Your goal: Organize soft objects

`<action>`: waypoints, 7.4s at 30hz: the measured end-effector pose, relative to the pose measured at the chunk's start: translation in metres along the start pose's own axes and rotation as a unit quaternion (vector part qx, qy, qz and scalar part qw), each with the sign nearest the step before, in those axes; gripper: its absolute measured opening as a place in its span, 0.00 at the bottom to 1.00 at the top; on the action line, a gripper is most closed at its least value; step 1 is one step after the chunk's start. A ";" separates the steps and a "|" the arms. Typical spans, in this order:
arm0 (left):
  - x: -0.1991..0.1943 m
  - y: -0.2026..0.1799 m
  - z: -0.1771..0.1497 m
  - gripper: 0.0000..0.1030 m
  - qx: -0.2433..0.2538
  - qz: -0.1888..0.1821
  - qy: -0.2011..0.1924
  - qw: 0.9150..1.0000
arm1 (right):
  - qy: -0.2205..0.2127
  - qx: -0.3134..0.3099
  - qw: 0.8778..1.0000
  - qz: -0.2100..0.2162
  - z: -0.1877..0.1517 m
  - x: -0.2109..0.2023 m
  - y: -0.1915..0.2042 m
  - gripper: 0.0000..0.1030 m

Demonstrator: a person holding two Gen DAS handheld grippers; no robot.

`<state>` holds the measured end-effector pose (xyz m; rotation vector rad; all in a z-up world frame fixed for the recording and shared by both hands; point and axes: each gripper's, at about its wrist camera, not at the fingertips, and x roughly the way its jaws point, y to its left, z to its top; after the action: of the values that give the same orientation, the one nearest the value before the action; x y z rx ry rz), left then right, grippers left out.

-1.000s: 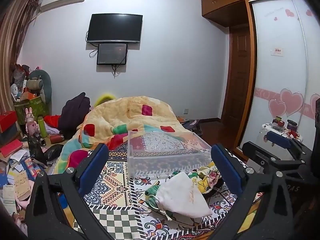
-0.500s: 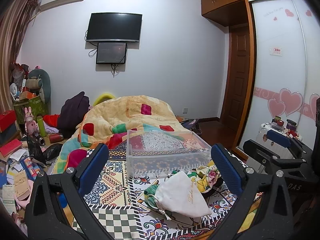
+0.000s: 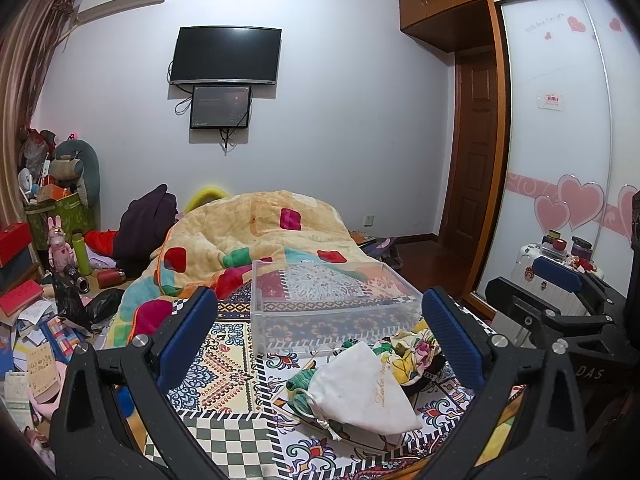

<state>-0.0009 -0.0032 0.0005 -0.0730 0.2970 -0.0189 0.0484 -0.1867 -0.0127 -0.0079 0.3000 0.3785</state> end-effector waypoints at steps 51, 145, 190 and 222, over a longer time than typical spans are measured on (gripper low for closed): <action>0.002 -0.003 -0.001 1.00 0.003 -0.011 0.008 1.000 | 0.000 0.000 1.000 -0.001 -0.001 0.002 -0.001 1.00; 0.068 -0.001 -0.106 0.36 0.021 -0.120 0.248 0.961 | 0.245 -0.031 0.967 0.056 -0.076 0.071 -0.008 0.18; 0.192 0.043 0.019 0.14 -0.012 -0.061 0.170 0.984 | 0.133 0.014 0.991 -0.009 0.021 0.141 -0.019 0.11; 0.192 0.042 0.004 0.69 0.009 -0.062 0.197 0.979 | 0.209 -0.044 0.977 0.014 0.004 0.152 -0.016 0.65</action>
<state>0.1839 0.0334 -0.0550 -0.0700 0.6878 -0.1606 0.1906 -0.1465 -0.0535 -0.1730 0.6988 0.4162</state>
